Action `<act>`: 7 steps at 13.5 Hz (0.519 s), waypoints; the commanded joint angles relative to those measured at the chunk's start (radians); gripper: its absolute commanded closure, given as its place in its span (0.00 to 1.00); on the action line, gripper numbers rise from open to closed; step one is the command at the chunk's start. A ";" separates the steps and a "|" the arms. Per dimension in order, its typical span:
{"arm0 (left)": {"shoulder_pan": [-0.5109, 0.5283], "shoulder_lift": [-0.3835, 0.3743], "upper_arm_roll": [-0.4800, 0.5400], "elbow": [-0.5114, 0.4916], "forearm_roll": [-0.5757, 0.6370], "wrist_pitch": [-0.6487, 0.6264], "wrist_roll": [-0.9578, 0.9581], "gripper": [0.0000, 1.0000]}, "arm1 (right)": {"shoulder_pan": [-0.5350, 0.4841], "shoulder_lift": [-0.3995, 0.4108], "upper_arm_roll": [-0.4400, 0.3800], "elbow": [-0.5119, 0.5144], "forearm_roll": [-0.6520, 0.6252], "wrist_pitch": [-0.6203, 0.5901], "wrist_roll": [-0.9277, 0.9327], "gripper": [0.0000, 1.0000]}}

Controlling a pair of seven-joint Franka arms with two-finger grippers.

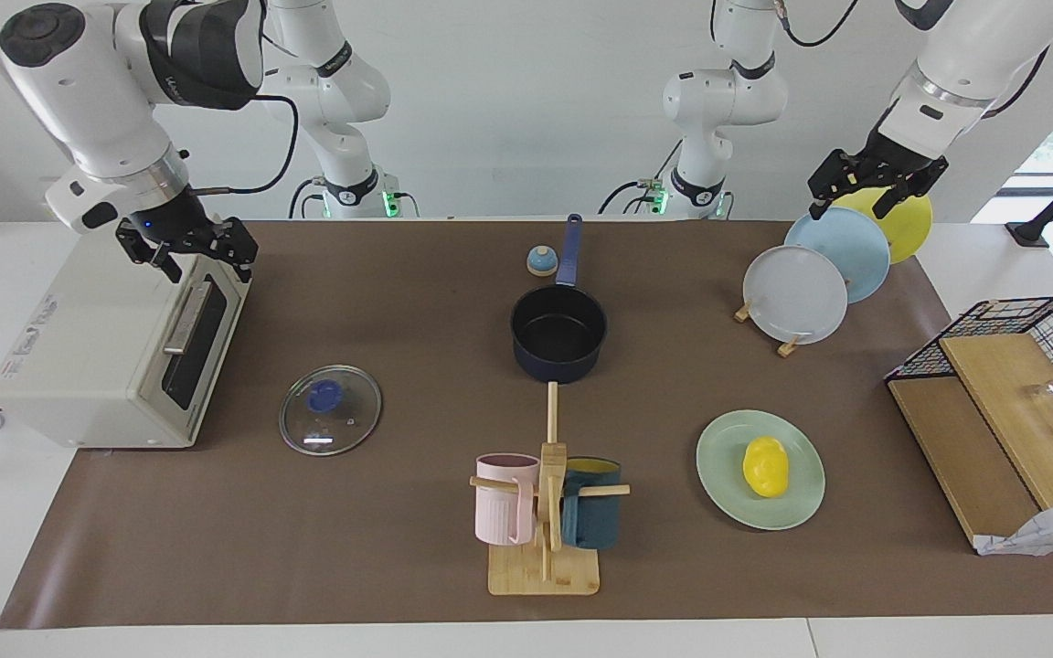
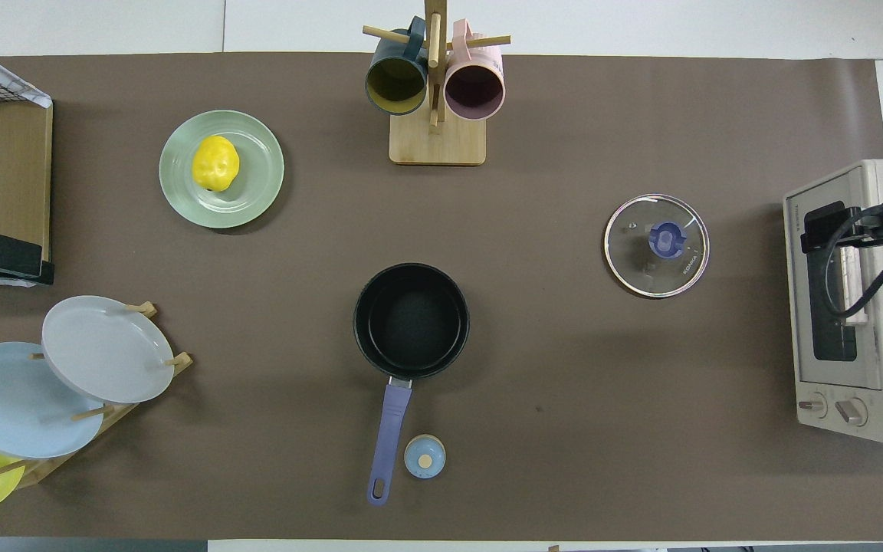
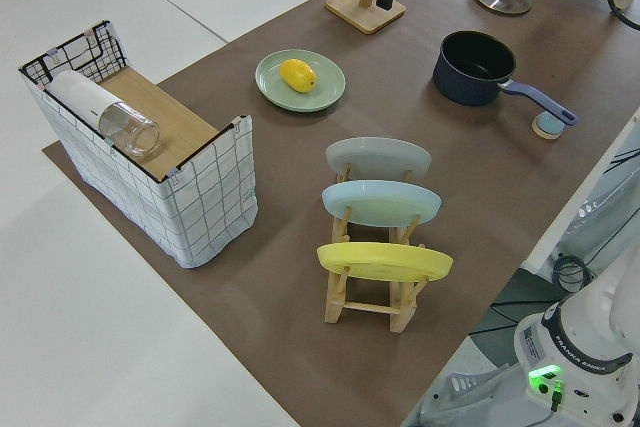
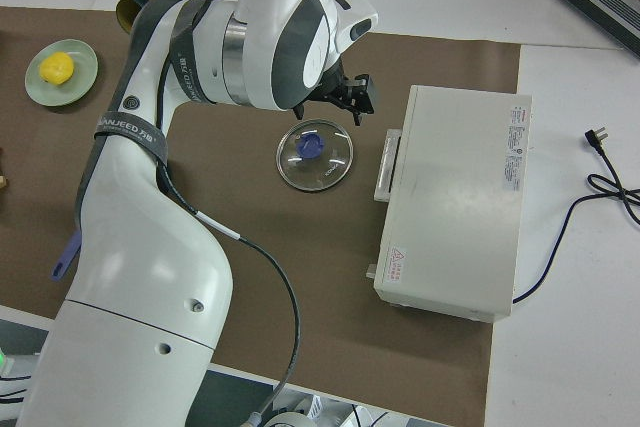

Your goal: Transfer potato from pot to plate

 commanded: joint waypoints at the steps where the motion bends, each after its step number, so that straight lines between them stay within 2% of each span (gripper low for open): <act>1: 0.008 0.020 -0.011 0.047 0.020 -0.042 -0.014 0.00 | -0.009 -0.002 0.003 -0.002 0.008 -0.002 -0.019 0.00; 4: 0.004 0.020 -0.011 0.024 0.022 -0.010 -0.011 0.00 | -0.009 -0.002 0.003 -0.004 0.008 -0.002 -0.019 0.00; 7: 0.006 0.025 -0.014 -0.030 0.028 0.088 -0.009 0.00 | -0.009 -0.002 0.003 -0.002 0.008 0.000 -0.019 0.00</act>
